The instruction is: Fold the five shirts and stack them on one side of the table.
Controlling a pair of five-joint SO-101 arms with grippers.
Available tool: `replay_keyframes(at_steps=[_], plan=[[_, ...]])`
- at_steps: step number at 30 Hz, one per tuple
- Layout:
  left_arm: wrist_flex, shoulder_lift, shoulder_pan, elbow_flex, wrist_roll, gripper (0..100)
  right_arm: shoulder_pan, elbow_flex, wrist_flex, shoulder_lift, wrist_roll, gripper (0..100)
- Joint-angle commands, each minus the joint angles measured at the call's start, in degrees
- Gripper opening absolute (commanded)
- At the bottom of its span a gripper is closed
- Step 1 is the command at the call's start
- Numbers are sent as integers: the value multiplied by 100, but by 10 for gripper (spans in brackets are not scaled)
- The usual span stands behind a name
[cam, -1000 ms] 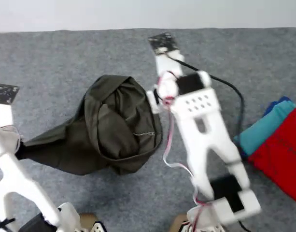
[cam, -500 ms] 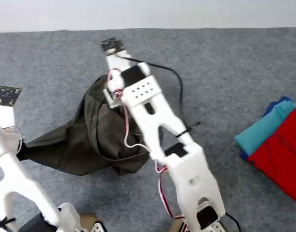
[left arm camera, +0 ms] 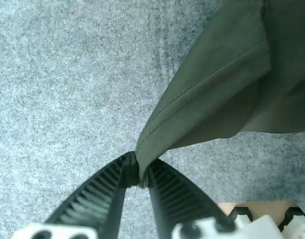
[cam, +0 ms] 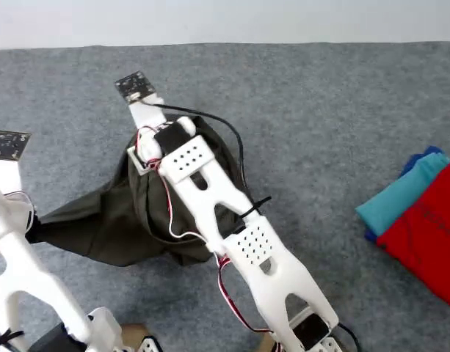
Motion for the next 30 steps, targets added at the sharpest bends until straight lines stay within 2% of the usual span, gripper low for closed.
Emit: replay_keyframes(at_steps=[1, 10, 12, 14, 16, 26, 30], plan=[[-88, -158, 18, -22, 44, 5, -154, -299, -242, 22, 220, 226], [-255, -202, 26, 233, 44, 5, -127, -281, -400, 479, 334, 211], [-387, -202, 26, 409, 44, 5, -136, -308, -391, 514, 633, 134], [-413, -202, 26, 470, 44, 5, -136, -316, -409, 497, 1055, 12], [-448, -202, 26, 462, 44, 5, -110, -325, -180, 382, 1327, 27], [-615, -202, 26, 462, 44, 5, 374, -325, 1446, -971, 1354, 9], [-703, -202, 35, 462, 44, 5, 585, -308, 2000, -1376, 1635, 9]])
